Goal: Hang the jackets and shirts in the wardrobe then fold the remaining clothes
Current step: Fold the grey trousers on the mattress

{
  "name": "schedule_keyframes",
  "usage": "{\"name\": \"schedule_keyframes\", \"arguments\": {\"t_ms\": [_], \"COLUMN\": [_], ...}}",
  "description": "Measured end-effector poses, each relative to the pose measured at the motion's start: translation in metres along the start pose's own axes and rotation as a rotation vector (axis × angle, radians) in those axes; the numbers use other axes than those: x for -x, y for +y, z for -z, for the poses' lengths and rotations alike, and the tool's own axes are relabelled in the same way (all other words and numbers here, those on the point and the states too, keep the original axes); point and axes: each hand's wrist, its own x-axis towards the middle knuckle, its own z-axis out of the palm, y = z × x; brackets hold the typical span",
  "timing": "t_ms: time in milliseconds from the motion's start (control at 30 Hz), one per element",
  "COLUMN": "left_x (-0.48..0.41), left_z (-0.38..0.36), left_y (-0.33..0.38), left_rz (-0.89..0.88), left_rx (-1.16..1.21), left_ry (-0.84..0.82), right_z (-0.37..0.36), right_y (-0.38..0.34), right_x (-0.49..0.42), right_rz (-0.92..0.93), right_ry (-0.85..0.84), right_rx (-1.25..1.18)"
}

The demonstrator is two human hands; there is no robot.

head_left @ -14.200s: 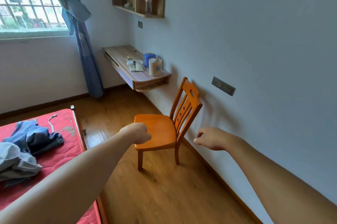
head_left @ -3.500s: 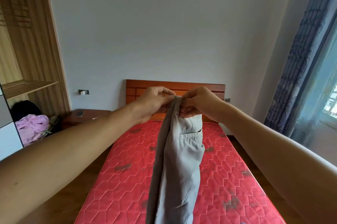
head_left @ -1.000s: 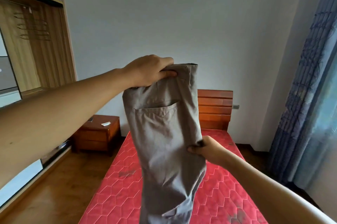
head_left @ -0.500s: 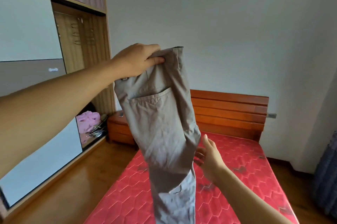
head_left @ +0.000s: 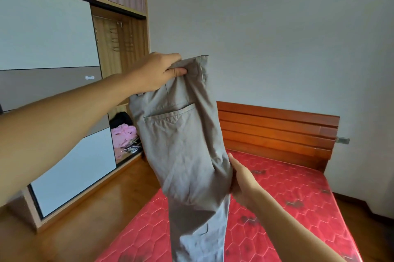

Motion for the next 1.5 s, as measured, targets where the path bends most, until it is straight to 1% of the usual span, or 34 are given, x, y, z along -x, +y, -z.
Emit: {"name": "schedule_keyframes", "arguments": {"t_ms": [100, 233, 300, 367, 400, 467, 533, 600, 633, 667, 700, 733, 767, 800, 867, 900, 967, 1033, 1100, 1167, 1233, 1300, 1333, 1367, 1400, 1433, 1500], "left_x": [0.003, 0.013, 0.020, 0.024, 0.024, 0.025, 0.026, 0.025, 0.023, 0.020, 0.016, 0.013, 0.009, 0.006, 0.002, 0.001, 0.001, 0.004, 0.006, 0.008, 0.010, 0.010, 0.009, 0.009, 0.010, 0.012, 0.016], "left_z": [0.004, 0.009, 0.011, 0.012, 0.014, 0.018, 0.021, 0.020, 0.019, 0.017, 0.015, 0.013, 0.011, 0.010, 0.011, 0.011, 0.014, 0.017, 0.018, 0.016, 0.016, 0.019, 0.023, 0.026, 0.028, 0.028, 0.023], "left_y": [-0.007, -0.036, -0.056, -0.075, -0.083, -0.096, -0.105, -0.105, -0.103, -0.099, -0.097, -0.094, -0.091, -0.089, -0.086, -0.089, -0.100, -0.109, -0.112, -0.112, -0.112, -0.116, -0.121, -0.128, -0.136, -0.145, -0.159], "left_rz": [-0.002, 0.056, 0.085, 0.112, 0.117, 0.109, 0.074, 0.009, -0.031, -0.071, -0.109, -0.150, -0.191, -0.226, -0.270, -0.283, -0.308, -0.341, -0.370, -0.391, -0.403, -0.355, -0.295, -0.218, -0.150, -0.116, -0.103], "left_rx": [-0.013, 0.026, 0.077, 0.125, 0.135, 0.153, 0.180, 0.184, 0.179, 0.180, 0.179, 0.177, 0.175, 0.174, 0.177, 0.178, 0.158, 0.147, 0.160, 0.171, 0.182, 0.178, 0.170, 0.186, 0.223, 0.262, 0.333], "left_ry": [-0.013, -0.044, -0.038, -0.027, -0.025, -0.026, -0.022, -0.025, -0.031, -0.037, -0.044, -0.054, -0.069, -0.092, -0.146, -0.160, -0.167, -0.170, -0.175, -0.187, -0.202, -0.260, -0.336, -0.449, -0.560, -0.634, -0.659], "right_z": [-0.001, 0.003, -0.001, -0.010, -0.015, -0.024, -0.027, -0.029, -0.037, -0.046, -0.060, -0.077, -0.095, -0.114, -0.146, -0.156, -0.165, -0.170, -0.182, -0.194, -0.204, -0.210, -0.211, -0.210, -0.209, -0.207, -0.203], "right_y": [-0.007, -0.020, -0.027, -0.033, -0.036, -0.041, -0.041, -0.042, -0.046, -0.050, -0.058, -0.066, -0.076, -0.087, -0.103, -0.106, -0.104, -0.100, -0.101, -0.106, -0.109, -0.108, -0.108, -0.107, -0.107, -0.106, -0.104], "right_x": [0.001, -0.002, -0.003, -0.003, -0.004, -0.006, -0.009, -0.017, -0.012, -0.010, -0.002, 0.002, 0.006, 0.010, 0.012, 0.011, 0.009, 0.011, 0.014, 0.013, 0.011, 0.010, 0.011, 0.011, 0.012, 0.012, 0.013], "right_rz": [-0.053, 0.075, 0.141, 0.218, 0.271, 0.417, 0.520, 0.560, 0.516, 0.489, 0.473, 0.498, 0.542, 0.624, 0.780, 0.826, 0.800, 0.718, 0.722, 0.777, 0.838, 0.846, 0.844, 0.839, 0.826, 0.815, 0.792], "right_ry": [-0.107, -0.171, -0.238, -0.232, -0.170, 0.001, 0.153, 0.275, 0.299, 0.263, 0.179, 0.091, 0.036, 0.014, 0.088, 0.120, 0.116, 0.055, 0.046, 0.108, 0.178, 0.219, 0.233, 0.238, 0.242, 0.241, 0.234], "right_rx": [-0.140, -0.351, -0.319, -0.154, -0.021, 0.348, 0.675, 0.949, 1.056, 1.123, 1.124, 1.031, 0.917, 0.832, 0.807, 0.798, 0.687, 0.558, 0.523, 0.503, 0.533, 0.502, 0.473, 0.440, 0.415, 0.398, 0.405]}}
